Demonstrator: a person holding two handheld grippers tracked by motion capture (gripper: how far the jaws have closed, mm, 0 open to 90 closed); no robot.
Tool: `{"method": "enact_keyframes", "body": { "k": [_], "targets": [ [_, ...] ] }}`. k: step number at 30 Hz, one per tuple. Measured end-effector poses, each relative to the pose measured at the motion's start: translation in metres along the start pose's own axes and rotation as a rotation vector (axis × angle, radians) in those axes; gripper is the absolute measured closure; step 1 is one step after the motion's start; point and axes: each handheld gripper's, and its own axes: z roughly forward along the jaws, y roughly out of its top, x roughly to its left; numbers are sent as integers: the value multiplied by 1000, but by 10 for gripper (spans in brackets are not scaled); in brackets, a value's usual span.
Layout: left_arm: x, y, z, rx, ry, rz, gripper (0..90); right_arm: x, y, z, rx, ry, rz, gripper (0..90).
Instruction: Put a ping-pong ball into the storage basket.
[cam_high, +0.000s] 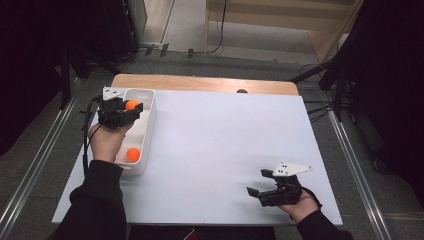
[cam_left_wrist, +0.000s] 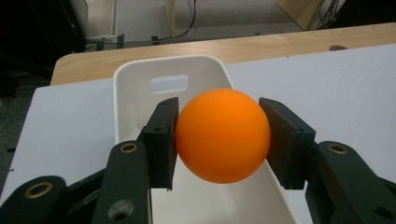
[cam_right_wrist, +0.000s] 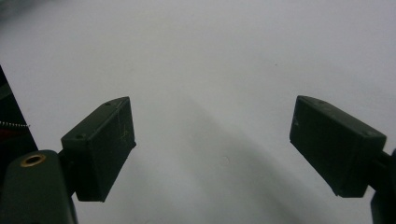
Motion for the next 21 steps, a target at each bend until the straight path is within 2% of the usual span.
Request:
{"method": "enact_keyframes", "body": {
  "k": [12, 21],
  "targets": [
    [1, -4, 4, -4, -1, -8, 504, 0, 0, 0, 5, -4, 3, 125],
    [-1, -7, 8, -8, 12, 15, 504, 0, 0, 0, 7, -3, 4, 125]
  ]
}}
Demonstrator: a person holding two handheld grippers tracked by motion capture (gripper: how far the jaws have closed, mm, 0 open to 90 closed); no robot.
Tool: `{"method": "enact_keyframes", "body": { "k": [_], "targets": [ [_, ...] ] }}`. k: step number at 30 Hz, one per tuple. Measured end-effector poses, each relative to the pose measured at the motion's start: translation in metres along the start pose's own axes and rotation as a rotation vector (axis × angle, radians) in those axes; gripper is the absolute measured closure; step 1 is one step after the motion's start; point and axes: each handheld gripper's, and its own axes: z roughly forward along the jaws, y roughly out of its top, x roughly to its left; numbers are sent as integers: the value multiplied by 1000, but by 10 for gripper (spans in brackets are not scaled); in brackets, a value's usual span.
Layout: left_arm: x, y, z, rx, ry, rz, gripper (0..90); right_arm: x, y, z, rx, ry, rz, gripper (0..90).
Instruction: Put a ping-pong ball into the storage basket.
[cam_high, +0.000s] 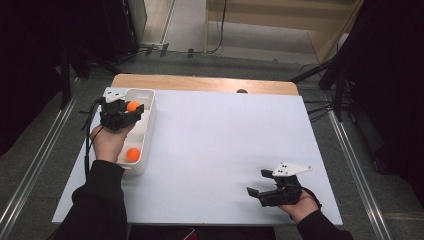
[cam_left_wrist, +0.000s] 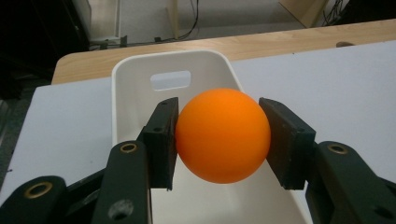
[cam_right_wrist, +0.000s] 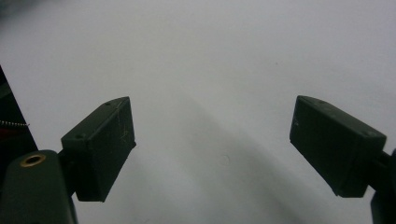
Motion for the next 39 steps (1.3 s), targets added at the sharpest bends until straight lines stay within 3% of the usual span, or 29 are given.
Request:
{"method": "enact_keyframes", "body": {
  "k": [9, 15, 33, 39],
  "targets": [
    [0, -1, 2, 5, -5, -8, 503, 0, 0, 0, -1, -1, 0, 125],
    [-4, -3, 6, 34, 4, 0, 502, 0, 0, 0, -1, -1, 0, 125],
    [-2, -3, 6, 38, 1, -27, 496, 0, 0, 0, -1, -1, -1, 125],
    [2, -2, 6, 49, -24, -63, 400, 0, 0, 0, 0, -1, -1, 125]
  ]
}}
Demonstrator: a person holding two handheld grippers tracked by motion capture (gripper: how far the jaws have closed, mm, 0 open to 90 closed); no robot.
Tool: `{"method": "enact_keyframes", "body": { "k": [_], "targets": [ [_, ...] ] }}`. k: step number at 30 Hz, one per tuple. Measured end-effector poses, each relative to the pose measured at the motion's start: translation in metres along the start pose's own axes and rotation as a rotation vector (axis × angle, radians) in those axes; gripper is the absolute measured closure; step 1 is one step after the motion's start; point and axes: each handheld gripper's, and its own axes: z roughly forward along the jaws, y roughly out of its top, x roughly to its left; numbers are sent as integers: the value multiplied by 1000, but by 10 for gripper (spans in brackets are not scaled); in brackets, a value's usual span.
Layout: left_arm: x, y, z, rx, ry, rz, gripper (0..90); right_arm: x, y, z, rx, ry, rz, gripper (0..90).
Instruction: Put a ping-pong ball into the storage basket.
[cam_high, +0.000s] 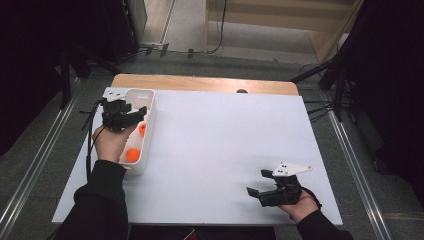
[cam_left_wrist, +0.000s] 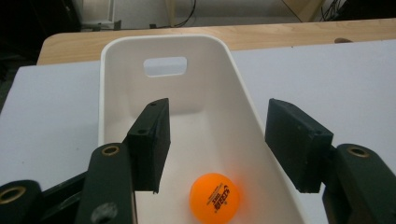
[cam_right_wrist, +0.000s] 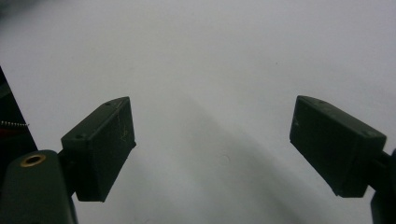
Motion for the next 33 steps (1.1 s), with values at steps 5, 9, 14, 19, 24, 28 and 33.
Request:
{"method": "enact_keyframes", "body": {
  "k": [5, 9, 14, 19, 24, 28, 33],
  "targets": [
    [0, 1, -1, -2, -11, -10, 372, 0, 0, 0, 0, 0, 1, 125],
    [0, 2, -2, -9, -12, 9, 340, 0, 0, 0, 0, 0, 0, 125],
    [-1, 5, -5, -13, -52, 7, 287, 0, 0, 0, -1, 0, 0, 125],
    [-2, 9, -9, -11, -106, 2, 275, -1, 0, 0, -2, 1, 0, 125],
    [-5, 12, -13, -7, -148, 10, 259, -1, 0, 0, -1, 0, -1, 125],
    [-7, 15, -17, 2, -171, 17, 259, -1, 0, 0, 0, 0, 0, 125],
    [-11, 17, -21, -4, -186, 59, 258, -1, 0, 0, -1, 1, -3, 125]
  ]
}}
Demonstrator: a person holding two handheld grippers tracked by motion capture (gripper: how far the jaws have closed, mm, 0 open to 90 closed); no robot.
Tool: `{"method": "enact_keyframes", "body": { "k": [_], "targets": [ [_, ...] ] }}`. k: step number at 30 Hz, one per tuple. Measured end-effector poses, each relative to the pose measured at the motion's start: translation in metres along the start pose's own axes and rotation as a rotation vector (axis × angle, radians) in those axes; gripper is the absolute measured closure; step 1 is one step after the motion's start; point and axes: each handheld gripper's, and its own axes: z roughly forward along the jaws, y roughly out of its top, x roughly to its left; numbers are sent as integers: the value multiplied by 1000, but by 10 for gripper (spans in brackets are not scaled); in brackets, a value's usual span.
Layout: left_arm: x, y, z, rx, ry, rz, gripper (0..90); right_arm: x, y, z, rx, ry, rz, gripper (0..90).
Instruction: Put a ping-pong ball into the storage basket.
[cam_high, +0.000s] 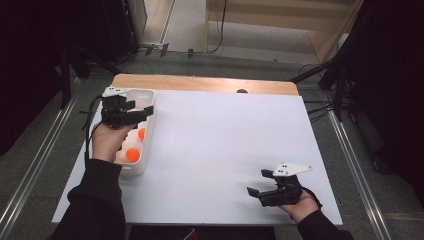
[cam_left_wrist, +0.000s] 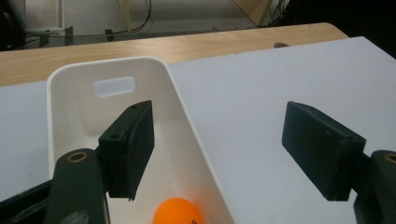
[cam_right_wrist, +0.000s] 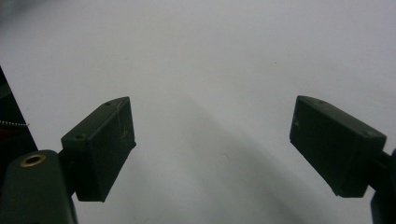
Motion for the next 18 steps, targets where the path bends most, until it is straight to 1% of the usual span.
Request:
{"method": "enact_keyframes", "body": {
  "k": [1, 3, 6, 7, 8, 12, 15, 18],
  "targets": [
    [-1, 0, -1, 2, -12, 4, 258, 0, 0, 0, 0, 0, 2, 125],
    [-2, 1, -2, 2, -17, 22, 259, 0, 0, 0, 0, -1, 2, 125],
    [-5, 3, -4, 17, -47, 51, 258, 2, 0, -1, -5, 0, 4, 125],
    [-7, 4, -5, 25, -63, 69, 259, 1, 0, -1, -7, -1, -2, 125],
    [-8, 4, -6, 24, -75, 76, 259, 1, 0, -1, -6, 0, -2, 125],
    [-12, 5, -7, 25, -128, 77, 259, 2, 0, -1, -12, 7, 3, 125],
    [-14, 5, -8, 22, -145, 88, 259, 2, 0, -1, -11, 5, -1, 125],
    [-17, 6, -9, 31, -151, 101, 259, 2, 0, -1, -11, 7, 0, 125]
  ]
}}
